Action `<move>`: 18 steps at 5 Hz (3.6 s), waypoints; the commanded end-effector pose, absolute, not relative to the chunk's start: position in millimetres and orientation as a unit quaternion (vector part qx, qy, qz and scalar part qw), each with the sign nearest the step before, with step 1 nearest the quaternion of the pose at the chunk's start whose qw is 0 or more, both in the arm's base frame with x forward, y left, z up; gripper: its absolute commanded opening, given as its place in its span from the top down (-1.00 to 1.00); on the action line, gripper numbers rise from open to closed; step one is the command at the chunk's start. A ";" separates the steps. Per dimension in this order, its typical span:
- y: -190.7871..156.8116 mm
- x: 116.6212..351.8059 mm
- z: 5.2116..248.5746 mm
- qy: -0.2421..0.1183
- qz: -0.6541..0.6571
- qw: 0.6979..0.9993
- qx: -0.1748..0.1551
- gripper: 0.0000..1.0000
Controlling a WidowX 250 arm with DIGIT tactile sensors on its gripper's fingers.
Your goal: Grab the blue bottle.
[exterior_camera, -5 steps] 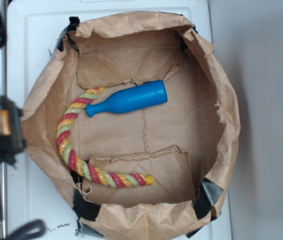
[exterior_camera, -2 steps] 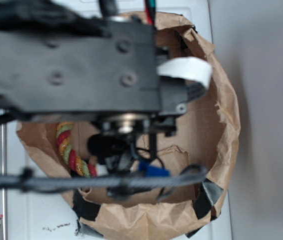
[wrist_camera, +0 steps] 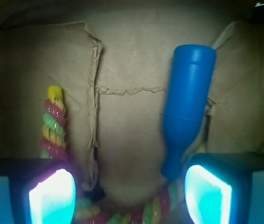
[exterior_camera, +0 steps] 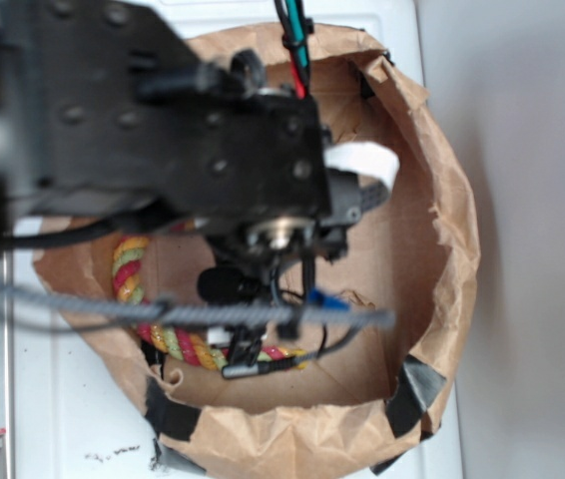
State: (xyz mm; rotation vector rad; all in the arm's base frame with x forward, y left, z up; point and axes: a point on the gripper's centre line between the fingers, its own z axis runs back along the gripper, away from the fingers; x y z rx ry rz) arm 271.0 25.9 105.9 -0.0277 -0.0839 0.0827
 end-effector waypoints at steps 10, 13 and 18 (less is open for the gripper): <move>53.8 315.2 43.8 -0.124 0.084 0.984 0.094 -1.00; 43.3 295.1 97.5 -0.118 0.071 0.990 0.015 1.00; -0.2 294.2 202.6 -0.153 0.062 0.986 0.025 1.00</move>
